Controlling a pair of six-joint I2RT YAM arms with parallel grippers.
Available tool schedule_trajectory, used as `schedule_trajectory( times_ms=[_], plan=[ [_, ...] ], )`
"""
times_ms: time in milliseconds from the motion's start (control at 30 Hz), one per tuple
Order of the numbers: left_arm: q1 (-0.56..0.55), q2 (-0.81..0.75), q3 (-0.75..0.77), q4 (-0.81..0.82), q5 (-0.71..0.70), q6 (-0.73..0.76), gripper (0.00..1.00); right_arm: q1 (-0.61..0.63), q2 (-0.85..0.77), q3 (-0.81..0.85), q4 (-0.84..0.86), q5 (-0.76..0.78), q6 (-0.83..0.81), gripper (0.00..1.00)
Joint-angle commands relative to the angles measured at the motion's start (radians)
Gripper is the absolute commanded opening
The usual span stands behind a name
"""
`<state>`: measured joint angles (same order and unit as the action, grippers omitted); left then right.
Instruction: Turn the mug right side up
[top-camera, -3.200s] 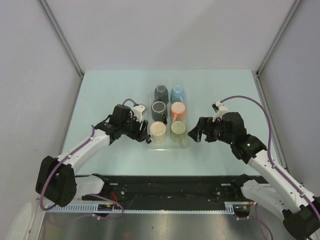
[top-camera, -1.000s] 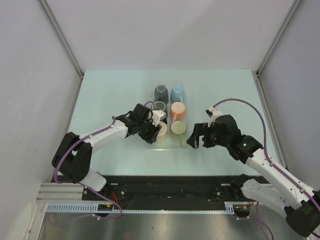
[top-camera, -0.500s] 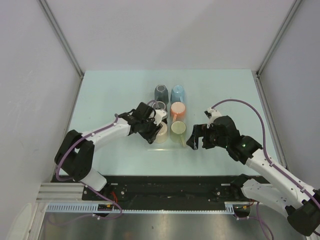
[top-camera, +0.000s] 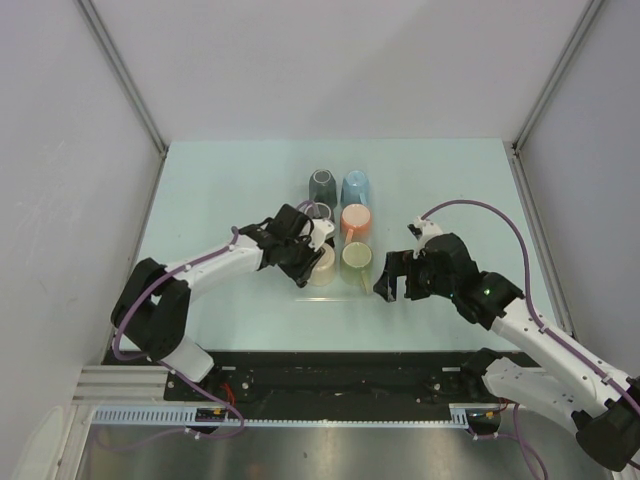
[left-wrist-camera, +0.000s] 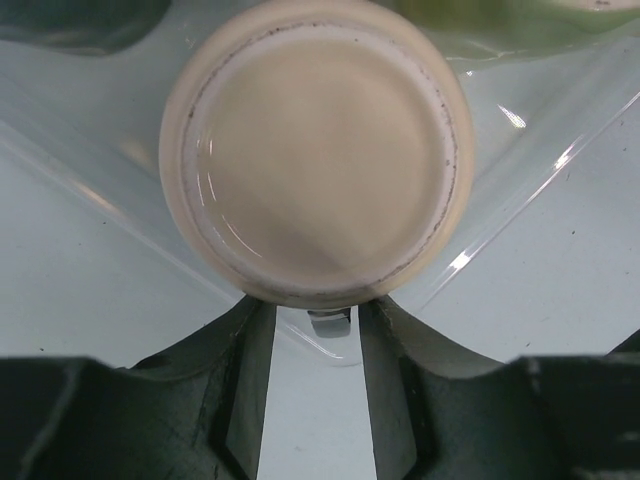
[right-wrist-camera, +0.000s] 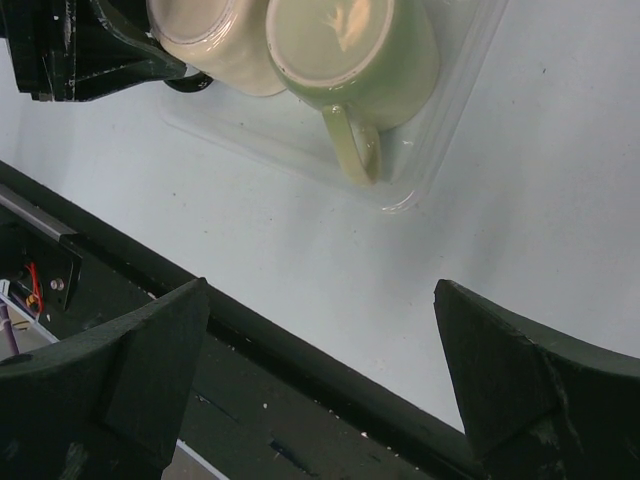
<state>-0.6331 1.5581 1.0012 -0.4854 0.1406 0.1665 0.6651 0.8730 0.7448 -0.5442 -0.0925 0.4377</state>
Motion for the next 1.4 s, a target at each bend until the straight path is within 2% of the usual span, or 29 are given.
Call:
schedule_trajectory(
  times_ms=[0, 233, 333, 467, 700, 1133, 1267, 1367],
  plan=[
    [-0.02, 0.008, 0.048, 0.002, -0.013, 0.025, 0.42, 0.013, -0.012, 0.025, 0.001, 0.023, 0.018, 1.0],
    [-0.042, 0.022, 0.039, 0.014, -0.018, 0.007, 0.29, 0.022, -0.02, 0.019, -0.003, 0.031, 0.027, 1.0],
    [-0.046, 0.019, 0.033, 0.014, -0.022, -0.004, 0.19, 0.027, -0.025, 0.019, -0.007, 0.036, 0.03, 1.0],
    [-0.048, -0.009, 0.02, 0.018, -0.039, -0.024, 0.0, 0.034, -0.029, 0.019, -0.007, 0.039, 0.033, 1.0],
    [-0.05, -0.092, 0.011, -0.002, -0.041, -0.047, 0.0, 0.051, -0.029, 0.019, 0.009, 0.042, 0.05, 1.0],
    [-0.06, -0.345, -0.05, -0.025, -0.076, -0.116, 0.0, 0.105, -0.066, 0.021, 0.055, 0.076, 0.076, 1.0],
    [-0.062, -0.406, -0.071, -0.012, -0.087, -0.143, 0.0, 0.131, -0.069, 0.03, 0.076, 0.091, 0.107, 1.0],
    [-0.062, -0.464, -0.096, 0.037, -0.085, -0.205, 0.0, 0.151, -0.129, 0.03, 0.145, 0.088, 0.121, 0.99]
  ],
)
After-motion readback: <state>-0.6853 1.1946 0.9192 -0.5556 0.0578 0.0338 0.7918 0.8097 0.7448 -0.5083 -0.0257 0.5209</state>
